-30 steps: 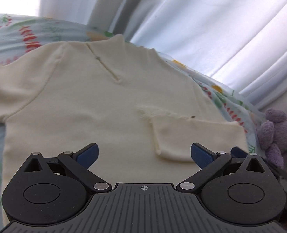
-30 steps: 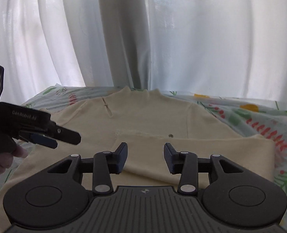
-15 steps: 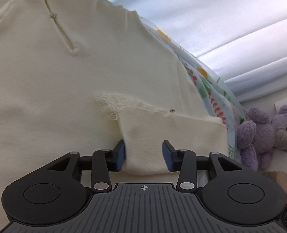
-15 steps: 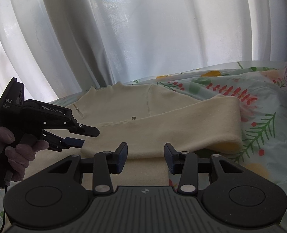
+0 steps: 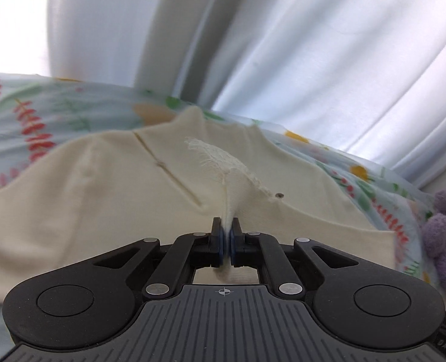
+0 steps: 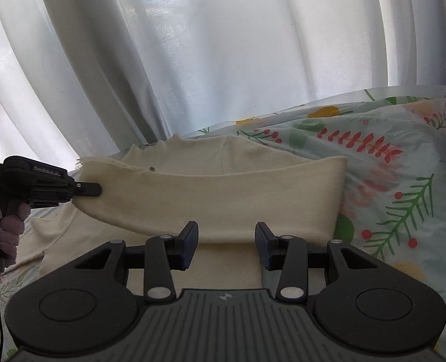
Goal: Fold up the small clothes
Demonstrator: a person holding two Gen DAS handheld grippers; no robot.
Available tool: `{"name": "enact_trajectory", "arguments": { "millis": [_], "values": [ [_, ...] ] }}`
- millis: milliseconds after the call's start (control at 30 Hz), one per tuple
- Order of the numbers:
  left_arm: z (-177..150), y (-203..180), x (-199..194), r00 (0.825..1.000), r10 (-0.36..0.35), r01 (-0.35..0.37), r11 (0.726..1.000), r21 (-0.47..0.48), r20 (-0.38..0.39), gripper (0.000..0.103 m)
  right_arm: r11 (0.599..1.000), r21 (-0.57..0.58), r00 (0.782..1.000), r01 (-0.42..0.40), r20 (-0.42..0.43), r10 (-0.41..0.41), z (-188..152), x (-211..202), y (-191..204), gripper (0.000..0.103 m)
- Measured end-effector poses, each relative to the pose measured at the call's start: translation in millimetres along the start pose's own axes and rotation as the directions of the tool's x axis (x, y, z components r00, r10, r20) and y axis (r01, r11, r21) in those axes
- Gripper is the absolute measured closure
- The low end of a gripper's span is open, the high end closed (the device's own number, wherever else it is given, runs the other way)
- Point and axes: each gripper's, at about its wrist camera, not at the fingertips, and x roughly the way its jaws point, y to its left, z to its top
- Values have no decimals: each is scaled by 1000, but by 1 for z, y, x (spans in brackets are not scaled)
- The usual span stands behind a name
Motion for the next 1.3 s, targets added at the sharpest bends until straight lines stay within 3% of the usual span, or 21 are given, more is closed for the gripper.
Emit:
{"name": "enact_trajectory", "arguments": {
  "millis": [167, 400, 633, 767, 1100, 1133, 1167, 1200, 1300],
  "values": [
    [-1, 38, 1, 987, 159, -159, 987, -17, 15, 97, 996, 85, 999, 28, -36, -25, 7, 14, -18, 62],
    [-9, 66, 17, 996, 75, -80, 991, -110, -47, 97, 994, 106, 998, 29, -59, -23, 14, 29, -21, 62],
    [-1, 75, 2, 999, 39, -36, 986, -163, 14, 97, 995, 83, 996, 47, -77, -41, 21, 43, -18, 61],
    [0, 83, 0, 994, 104, -98, 983, -156, 26, 97, 995, 89, 995, 55, -90, -47, 26, 54, -24, 61],
    [-7, 90, 5, 992, 124, -123, 982, -140, -3, 97, 996, 47, 992, 71, -104, -65, 40, 81, -24, 62],
    [-7, 90, 6, 993, 122, -121, 983, -141, -5, 97, 996, 30, 991, 80, -106, -77, 41, 84, -23, 68],
    [-6, 90, 6, 993, 116, -116, 983, -142, -6, 97, 996, 10, 990, 91, -105, -89, 42, 87, -21, 87],
    [-6, 90, 6, 994, 105, -104, 984, -144, -4, 97, 994, -15, 989, 104, -103, -105, 42, 89, -20, 95],
    [-3, 87, 4, 998, 68, -67, 987, -147, 2, 97, 981, -108, 984, 160, -58, -167, 43, 90, -10, 96]
  ]
}}
